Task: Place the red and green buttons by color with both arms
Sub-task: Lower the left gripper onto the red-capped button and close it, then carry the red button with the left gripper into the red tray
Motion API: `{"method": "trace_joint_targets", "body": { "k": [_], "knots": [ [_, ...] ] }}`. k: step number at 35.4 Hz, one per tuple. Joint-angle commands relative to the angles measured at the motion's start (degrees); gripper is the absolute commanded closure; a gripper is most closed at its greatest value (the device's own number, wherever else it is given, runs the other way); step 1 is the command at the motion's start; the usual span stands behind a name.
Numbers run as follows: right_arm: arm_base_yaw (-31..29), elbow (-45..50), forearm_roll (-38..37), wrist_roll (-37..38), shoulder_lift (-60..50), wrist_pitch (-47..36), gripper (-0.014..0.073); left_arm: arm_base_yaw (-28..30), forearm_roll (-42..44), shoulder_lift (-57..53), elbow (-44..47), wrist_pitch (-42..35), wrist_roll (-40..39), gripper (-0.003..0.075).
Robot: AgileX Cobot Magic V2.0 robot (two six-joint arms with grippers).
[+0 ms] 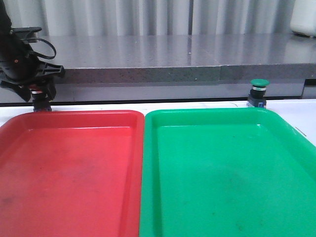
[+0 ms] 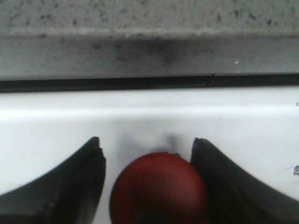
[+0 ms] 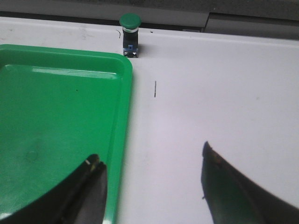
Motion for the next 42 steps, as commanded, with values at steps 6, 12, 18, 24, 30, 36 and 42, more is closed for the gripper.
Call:
{"method": "trace_joint_targets", "body": {
  "k": [6,12,18,24,30,36,42],
  "knots": [
    [0.12,-1.95,-0.54,-0.61,0.46,-3.87,0.0126,-0.25,-1.05,-8.69,-3.81,3.19,-0.23,0.0477],
    [0.12,-1.95,-0.54,-0.61,0.46,-3.87,0.0126,-1.0,-1.05,-16.46,-1.6,6.66,-0.13,0.0477],
    [0.12,-1.95,-0.54,-0.61,0.46,-3.87,0.0126,-3.26,-1.05,-25.3,6.52,4.98,1.06,0.0477],
    [0.12,-1.95,-0.54,-0.61,0.46,-3.87,0.0126,-6.13,-0.86,-35.09,17.28,0.82,1.2,0.0478],
    [0.12,-1.95,-0.54,-0.61,0.46,-3.87,0.0126,-9.75,-1.36,-43.38,27.47,0.31,1.2,0.0478],
    [0.12,-1.95,-0.54,-0.61,0.46,-3.87,0.0126,-14.63,-1.48,-48.24,36.16,-1.63,1.2,0.0478],
    [0.12,-1.95,-0.54,-0.61,0.46,-3.79,0.0126,-17.88,-1.48,-47.08,41.44,-3.6,1.2,0.0478]
  ]
}}
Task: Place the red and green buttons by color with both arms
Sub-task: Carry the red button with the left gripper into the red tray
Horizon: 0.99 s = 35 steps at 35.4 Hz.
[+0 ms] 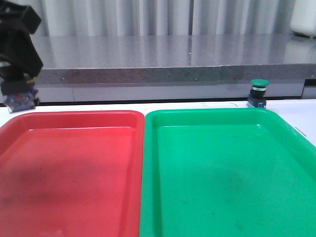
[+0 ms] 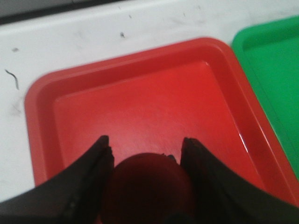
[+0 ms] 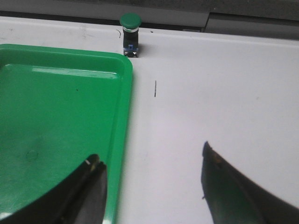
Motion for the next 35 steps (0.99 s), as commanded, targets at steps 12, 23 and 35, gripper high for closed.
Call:
{"method": "trace_joint_targets", "body": {
  "k": [12,23,35],
  "knots": [
    [0.12,-1.95,-0.54,-0.61,0.48,-3.79,0.0126,-2.96,-0.75,6.82,4.04,-15.09,0.06,0.0478],
    [0.12,-1.95,-0.54,-0.61,0.48,-3.79,0.0126,-3.05,-1.0,12.42,4.04,-18.68,0.06,0.0428],
    [0.12,-1.95,-0.54,-0.61,0.48,-3.79,0.0126,-3.05,-1.0,12.72,3.92,-18.04,0.06,0.0263]
  ]
}}
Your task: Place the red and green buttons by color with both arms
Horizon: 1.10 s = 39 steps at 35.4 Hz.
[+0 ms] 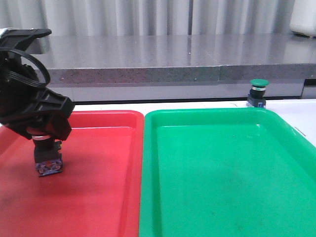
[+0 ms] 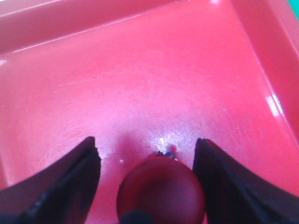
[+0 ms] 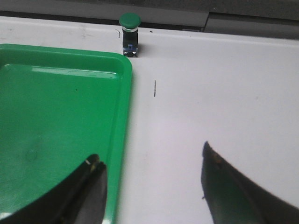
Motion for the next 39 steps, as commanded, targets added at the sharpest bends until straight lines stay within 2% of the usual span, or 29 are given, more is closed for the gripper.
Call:
{"method": "trace_joint_targets", "body": {
  "k": [1,7,12,18,27,33,39],
  "knots": [
    [0.12,-1.95,-0.54,-0.61,0.48,-3.79,0.0126,-0.52,-0.56,-2.04,-1.74,-2.34,-0.44,0.0264],
    [0.12,-1.95,-0.54,-0.61,0.48,-3.79,0.0126,-0.52,-0.65,-6.05,-3.33,1.27,-0.44,0.0271],
    [0.12,-1.95,-0.54,-0.61,0.48,-3.79,0.0126,-0.52,-0.65,-14.09,-3.57,5.7,-0.44,0.0271],
    [0.12,-1.95,-0.54,-0.61,0.48,-3.79,0.0126,-0.52,-0.65,-27.17,-2.19,13.32,-0.44,0.0271],
    [0.12,-1.95,-0.54,-0.61,0.48,-3.79,0.0126,-0.52,-0.65,-50.2,3.41,16.77,-0.54,0.0271],
    [0.12,-1.95,-0.54,-0.61,0.48,-3.79,0.0126,-0.41,-0.52,-65.76,7.32,18.5,-3.4,0.0271],
    [0.12,-1.95,-0.54,-0.61,0.48,-4.33,0.0126,-0.29,0.52,-73.86,9.12,21.72,-3.51,0.0271]
  ]
}}
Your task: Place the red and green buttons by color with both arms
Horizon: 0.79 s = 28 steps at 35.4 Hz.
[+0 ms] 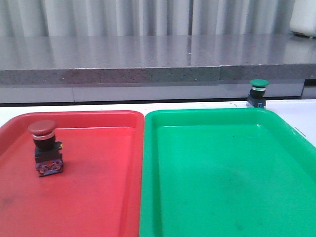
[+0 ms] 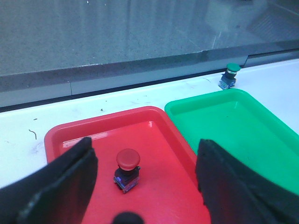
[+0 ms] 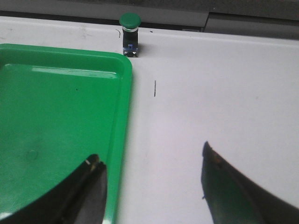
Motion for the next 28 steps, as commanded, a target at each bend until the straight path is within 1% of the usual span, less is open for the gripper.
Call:
{"method": "trace_joint_targets", "body": {
  "k": [1,5,15,18,23,28],
  "knots": [
    [0.12,-1.95,-0.54,-0.61,0.48,-4.7,0.0126,-0.29,0.73,-2.78,-0.64,-2.13,-0.7,0.0271],
    [0.12,-1.95,-0.54,-0.61,0.48,-6.25,0.0126,-0.29,3.11,-2.75,-0.64,-0.45,-0.7,0.0271],
    [0.12,-2.02,-0.48,-0.61,1.27,-7.81,0.012,-0.29,4.47,-2.75,-0.64,-0.95,-0.57,0.0272],
    [0.12,-2.54,0.05,-0.61,2.79,-8.68,0.009,-0.29,4.47,-2.75,-0.64,-0.95,-0.57,0.0272],
    [0.12,-5.23,1.77,-0.61,7.87,-8.73,0.0007,-0.29,4.47,-2.75,-0.64,-0.97,-0.57,0.0272],
    [0.12,-9.55,4.01,-0.61,15.19,-8.74,0.0004,-0.29,4.47,-2.75,-0.64,-0.97,-0.57,0.0273]
  ]
}}
